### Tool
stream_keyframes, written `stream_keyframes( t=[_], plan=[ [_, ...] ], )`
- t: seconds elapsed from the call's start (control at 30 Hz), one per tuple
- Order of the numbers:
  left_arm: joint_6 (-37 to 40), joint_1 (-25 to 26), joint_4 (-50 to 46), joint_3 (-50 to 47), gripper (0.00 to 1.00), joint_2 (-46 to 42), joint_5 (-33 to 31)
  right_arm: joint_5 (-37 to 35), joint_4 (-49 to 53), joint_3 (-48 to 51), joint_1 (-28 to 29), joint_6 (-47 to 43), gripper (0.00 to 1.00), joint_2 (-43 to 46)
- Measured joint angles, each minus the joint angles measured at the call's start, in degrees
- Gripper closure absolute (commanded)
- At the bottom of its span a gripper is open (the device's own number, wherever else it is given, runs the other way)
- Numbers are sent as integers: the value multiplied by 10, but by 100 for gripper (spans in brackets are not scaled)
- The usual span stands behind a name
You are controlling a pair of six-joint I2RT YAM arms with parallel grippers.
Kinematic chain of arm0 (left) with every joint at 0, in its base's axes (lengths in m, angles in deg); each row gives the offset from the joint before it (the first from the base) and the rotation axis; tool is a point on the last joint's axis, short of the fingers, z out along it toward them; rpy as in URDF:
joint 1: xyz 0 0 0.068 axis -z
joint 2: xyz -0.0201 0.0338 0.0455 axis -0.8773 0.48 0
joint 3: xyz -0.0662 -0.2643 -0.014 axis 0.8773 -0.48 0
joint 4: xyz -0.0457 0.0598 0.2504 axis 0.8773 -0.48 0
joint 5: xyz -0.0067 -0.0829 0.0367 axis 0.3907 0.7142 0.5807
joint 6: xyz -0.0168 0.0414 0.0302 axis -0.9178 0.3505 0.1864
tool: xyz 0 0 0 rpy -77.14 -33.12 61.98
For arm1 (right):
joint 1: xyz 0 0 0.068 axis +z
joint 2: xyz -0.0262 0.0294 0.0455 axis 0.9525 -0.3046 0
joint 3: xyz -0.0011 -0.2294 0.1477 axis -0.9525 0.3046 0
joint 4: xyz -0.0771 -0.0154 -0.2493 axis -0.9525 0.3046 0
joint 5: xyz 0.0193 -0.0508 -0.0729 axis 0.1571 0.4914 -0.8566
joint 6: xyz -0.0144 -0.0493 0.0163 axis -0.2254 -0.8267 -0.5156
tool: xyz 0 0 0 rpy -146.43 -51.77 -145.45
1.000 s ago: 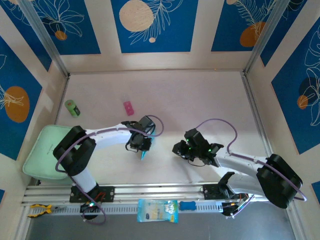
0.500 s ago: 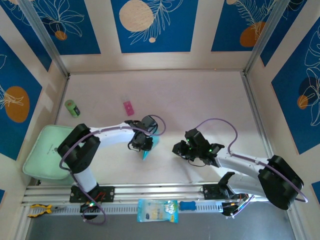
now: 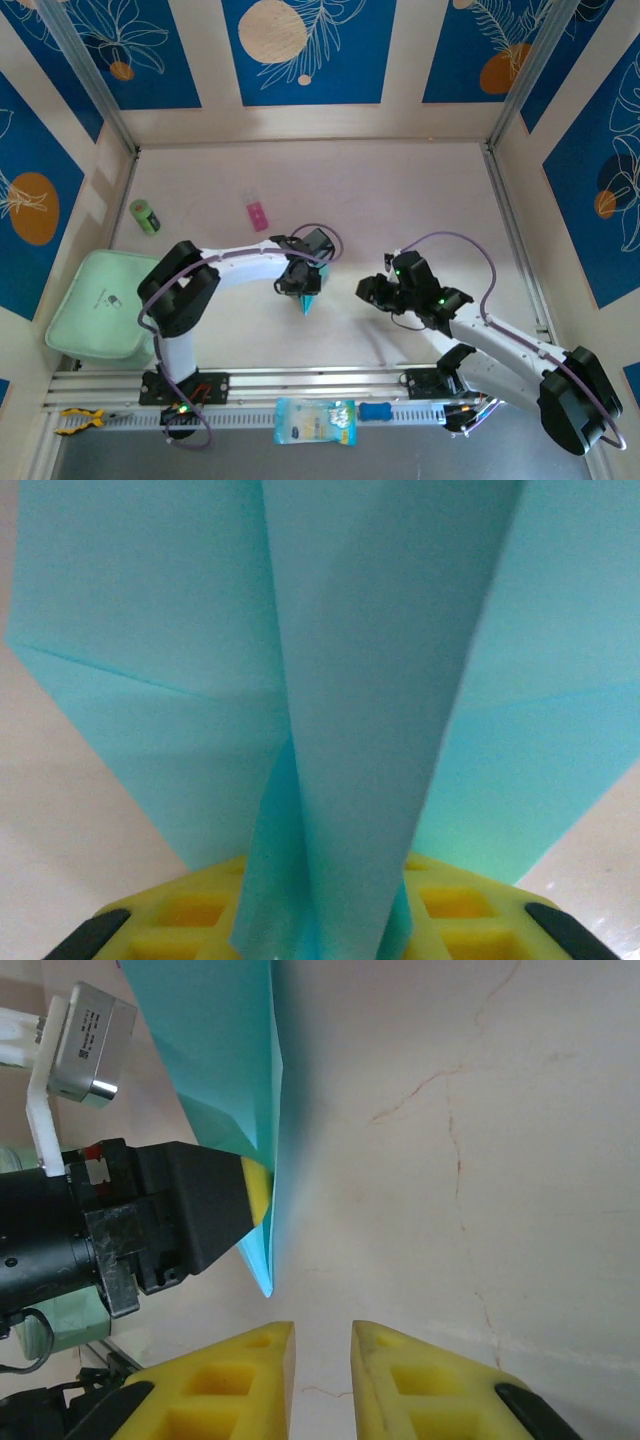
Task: Fold a paper plane with a square sheet of paper (pick it up from the middle)
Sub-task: Turn over a paper plane at the center of the table.
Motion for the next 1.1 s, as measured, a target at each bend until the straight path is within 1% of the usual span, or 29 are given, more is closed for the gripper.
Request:
stream_keyframes(
  t=[0.17,0.37,0.47,0.67,1.1],
  plan=[
    [-46,24,-20,29,67,21,-31,32,13,0,-14,-21,77,-2],
    [-84,37,-55,64,62,45,-54,56,26,0,-20,-38,77,-4],
    [-97,41,-64,72,62,50,-62,64,28,0,-24,-40,77,-2],
    [-110,44,-77,82,60,57,-68,69,37,0,-33,-40,77,15],
    [-110,48,-92,87,59,56,-76,71,59,0,-40,-40,76,35]
  ],
)
